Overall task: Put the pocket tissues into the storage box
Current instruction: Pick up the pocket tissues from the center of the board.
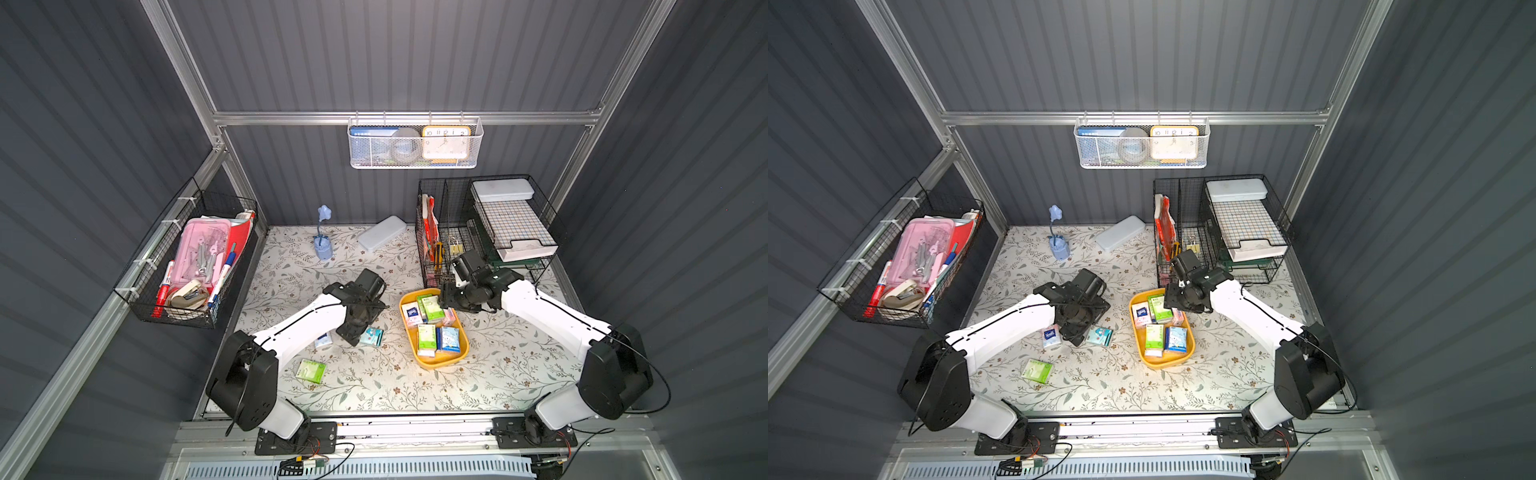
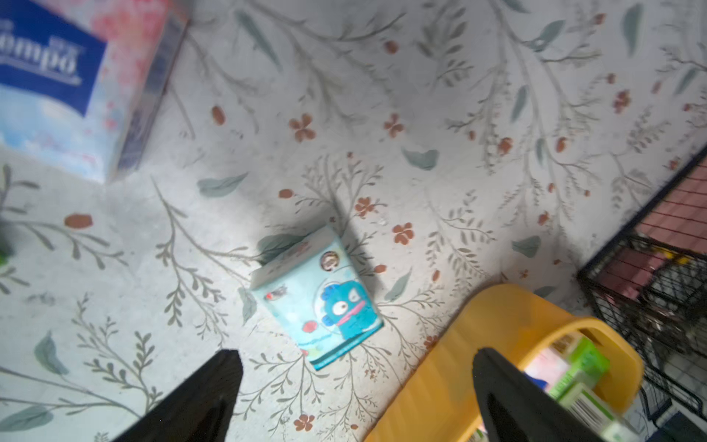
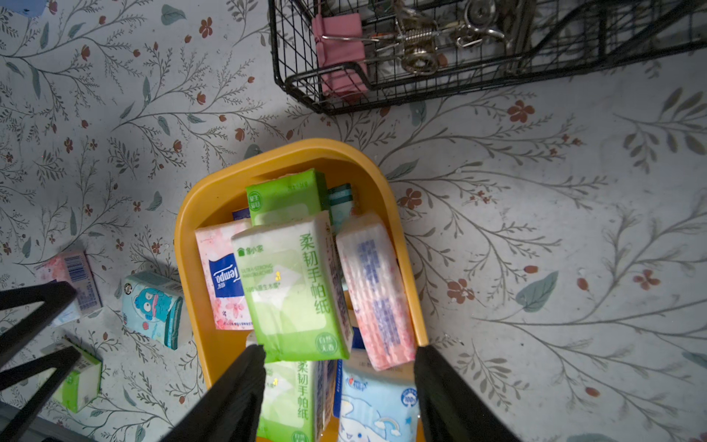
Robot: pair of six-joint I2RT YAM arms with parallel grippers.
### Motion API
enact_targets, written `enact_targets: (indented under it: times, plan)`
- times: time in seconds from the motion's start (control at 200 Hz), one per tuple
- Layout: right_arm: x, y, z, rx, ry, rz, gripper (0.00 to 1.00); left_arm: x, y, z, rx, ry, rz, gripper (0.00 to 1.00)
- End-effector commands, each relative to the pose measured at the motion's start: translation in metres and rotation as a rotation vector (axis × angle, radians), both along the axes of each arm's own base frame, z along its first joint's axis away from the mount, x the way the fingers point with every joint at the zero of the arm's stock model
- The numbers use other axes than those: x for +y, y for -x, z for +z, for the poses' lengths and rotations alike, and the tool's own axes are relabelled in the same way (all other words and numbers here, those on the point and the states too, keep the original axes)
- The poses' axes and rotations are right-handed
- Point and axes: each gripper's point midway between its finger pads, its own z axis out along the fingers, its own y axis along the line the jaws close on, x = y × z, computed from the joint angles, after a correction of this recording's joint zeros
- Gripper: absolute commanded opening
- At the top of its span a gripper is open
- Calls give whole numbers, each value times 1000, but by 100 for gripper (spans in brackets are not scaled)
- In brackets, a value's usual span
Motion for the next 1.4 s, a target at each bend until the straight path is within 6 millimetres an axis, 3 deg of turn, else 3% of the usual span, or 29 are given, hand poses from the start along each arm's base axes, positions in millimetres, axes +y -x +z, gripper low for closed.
enact_targets:
  times: [0.0,0.385,0.55,0.65,0.846,0.901,0.946,1.131,1.266,1.396]
  plan:
    - [0,2,-4,1,8,17,67,4,12,-10,19,59,200,99]
    - [-5,9,-10,9,21,30,67,-8,-4,-39,45,47,251,96]
    - [-9,12,-14,18,28,22,66,-12,1,-58,100,39,241,93]
    - [-10,13,-15,17,29,19,66,-14,2,-66,109,52,262,82]
    - [-12,13,-15,17,33,14,66,-16,2,-68,125,46,246,49]
    - [-13,12,-16,17,32,11,66,-16,2,-68,129,47,240,44]
    - [-13,12,-16,16,33,9,67,-17,3,-66,132,47,228,40]
    - [-15,10,-12,4,36,-1,66,-11,4,-47,136,11,132,41]
    - [-18,9,-12,-2,46,-8,67,-10,-8,-8,95,-53,-31,42]
    - [-19,5,-13,-1,37,-24,67,-27,-21,27,38,-86,-276,42]
